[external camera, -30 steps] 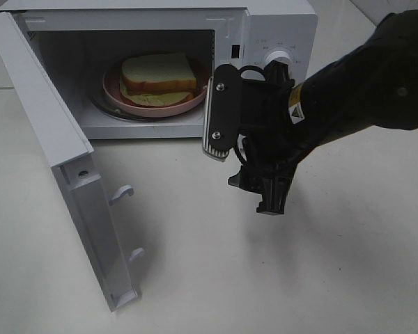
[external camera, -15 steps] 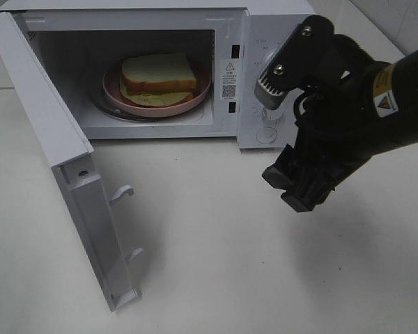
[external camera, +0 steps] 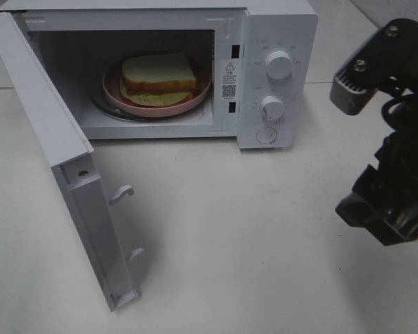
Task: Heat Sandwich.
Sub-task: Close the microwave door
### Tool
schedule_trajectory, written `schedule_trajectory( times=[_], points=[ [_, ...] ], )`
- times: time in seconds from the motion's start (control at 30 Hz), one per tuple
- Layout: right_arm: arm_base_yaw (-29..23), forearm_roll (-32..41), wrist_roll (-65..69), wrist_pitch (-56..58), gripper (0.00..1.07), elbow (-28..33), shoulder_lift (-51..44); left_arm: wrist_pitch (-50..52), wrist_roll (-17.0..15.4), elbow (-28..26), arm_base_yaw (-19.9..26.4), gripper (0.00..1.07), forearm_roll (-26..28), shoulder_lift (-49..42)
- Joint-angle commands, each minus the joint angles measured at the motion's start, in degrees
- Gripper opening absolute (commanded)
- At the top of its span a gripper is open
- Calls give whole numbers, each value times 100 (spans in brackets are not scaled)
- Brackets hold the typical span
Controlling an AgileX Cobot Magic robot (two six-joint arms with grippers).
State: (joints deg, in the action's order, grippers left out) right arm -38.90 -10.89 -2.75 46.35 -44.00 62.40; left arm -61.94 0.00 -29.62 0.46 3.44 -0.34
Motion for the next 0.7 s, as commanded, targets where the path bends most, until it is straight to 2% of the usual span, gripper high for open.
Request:
schedule_trajectory(
  times=[0.03, 0.1, 0.4, 0.47, 0.5, 0.6, 0.63, 0.7],
  points=[
    [11, 223, 69, 355, 76, 11, -258, 74, 0, 11, -40, 97, 11, -97],
    [11, 435, 80, 647, 76, 11, -527, 74, 0, 11, -40, 97, 11, -97],
    [120, 476, 275, 1083, 76, 327, -1415, 74, 0, 11, -40, 97, 11, -97],
    [527, 584, 327, 1272, 76, 504, -1644, 74, 0, 11, -40, 97, 11, -97],
    [527, 584, 327, 1272, 76, 504, -1644, 74, 0, 11, -40, 97, 11, -97],
    [1066, 625, 327, 1392, 76, 653, -1954, 74, 0, 11, -40, 97, 11, -97],
    [1066, 625, 327, 1392, 76, 653, -1954, 74, 0, 11, -40, 97, 11, -97],
    [1541, 659, 332, 1461, 76, 768, -2378, 74, 0, 11, -40, 97, 11, -97]
  ],
)
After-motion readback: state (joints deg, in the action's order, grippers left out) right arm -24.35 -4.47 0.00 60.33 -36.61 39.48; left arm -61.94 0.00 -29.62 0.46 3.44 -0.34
